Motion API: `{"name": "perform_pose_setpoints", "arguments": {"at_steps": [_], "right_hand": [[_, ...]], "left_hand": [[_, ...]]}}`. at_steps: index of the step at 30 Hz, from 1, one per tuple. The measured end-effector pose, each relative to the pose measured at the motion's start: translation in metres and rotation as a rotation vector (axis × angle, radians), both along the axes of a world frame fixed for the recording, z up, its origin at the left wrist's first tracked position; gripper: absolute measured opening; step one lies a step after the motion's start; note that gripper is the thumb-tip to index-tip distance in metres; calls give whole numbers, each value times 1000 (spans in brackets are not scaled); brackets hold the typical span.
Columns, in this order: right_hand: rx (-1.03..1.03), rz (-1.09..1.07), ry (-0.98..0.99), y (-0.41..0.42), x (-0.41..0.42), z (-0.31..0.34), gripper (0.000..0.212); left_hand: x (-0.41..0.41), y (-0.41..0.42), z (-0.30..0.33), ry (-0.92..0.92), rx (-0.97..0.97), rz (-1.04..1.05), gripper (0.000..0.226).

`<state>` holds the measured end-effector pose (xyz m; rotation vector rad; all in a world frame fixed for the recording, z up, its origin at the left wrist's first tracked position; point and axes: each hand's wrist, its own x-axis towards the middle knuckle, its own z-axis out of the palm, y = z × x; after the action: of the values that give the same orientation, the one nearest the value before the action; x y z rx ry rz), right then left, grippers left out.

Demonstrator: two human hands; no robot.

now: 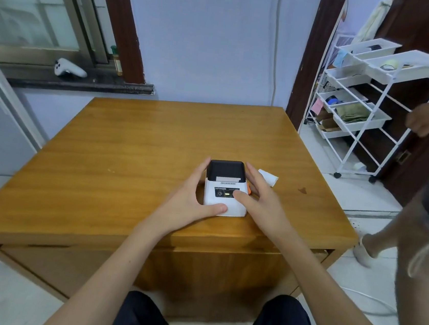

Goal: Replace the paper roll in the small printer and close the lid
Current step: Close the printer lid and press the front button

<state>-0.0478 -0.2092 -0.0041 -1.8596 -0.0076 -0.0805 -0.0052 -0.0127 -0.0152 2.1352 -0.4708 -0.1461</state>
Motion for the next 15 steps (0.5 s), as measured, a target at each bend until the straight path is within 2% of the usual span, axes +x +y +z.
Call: {"name": "perform_pose_setpoints", "arguments": {"at_steps": [15], "right_hand": [[-43,41,-3,0,2,-2,66]], "left_hand": [[-1,0,2,23,-8,-17,113]]}}
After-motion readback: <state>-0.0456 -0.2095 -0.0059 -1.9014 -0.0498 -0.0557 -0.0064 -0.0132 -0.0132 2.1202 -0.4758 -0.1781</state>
